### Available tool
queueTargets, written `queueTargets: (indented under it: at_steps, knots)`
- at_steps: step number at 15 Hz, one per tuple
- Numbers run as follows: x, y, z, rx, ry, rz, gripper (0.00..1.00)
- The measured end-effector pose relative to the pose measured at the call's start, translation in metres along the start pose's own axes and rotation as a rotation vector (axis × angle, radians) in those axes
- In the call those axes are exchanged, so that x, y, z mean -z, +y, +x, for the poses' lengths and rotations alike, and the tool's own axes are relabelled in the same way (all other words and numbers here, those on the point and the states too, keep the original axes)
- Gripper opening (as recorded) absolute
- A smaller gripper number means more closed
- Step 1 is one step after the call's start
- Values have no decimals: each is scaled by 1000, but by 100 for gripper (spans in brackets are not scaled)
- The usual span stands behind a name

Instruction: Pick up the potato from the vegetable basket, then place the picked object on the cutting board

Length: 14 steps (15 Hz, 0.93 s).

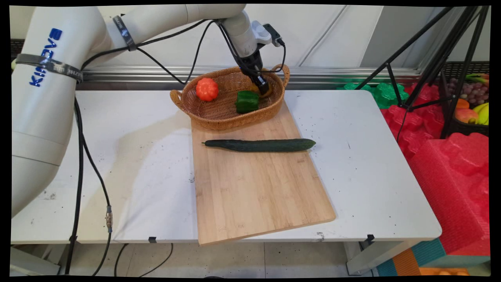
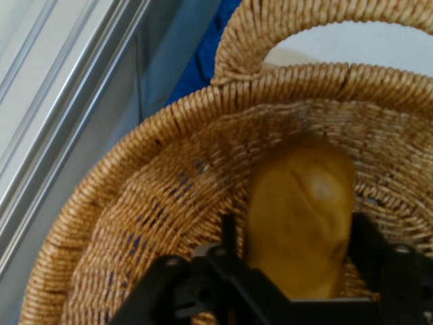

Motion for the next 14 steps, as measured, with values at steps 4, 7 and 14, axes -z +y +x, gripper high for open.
queueTargets:
  at_steps: [4,7,14]
  knots:
    - [1,-1,3,4,13,3,0]
    - [15,-4,2,19,34,21,0]
    - [99,13,3,86,193,-1,0]
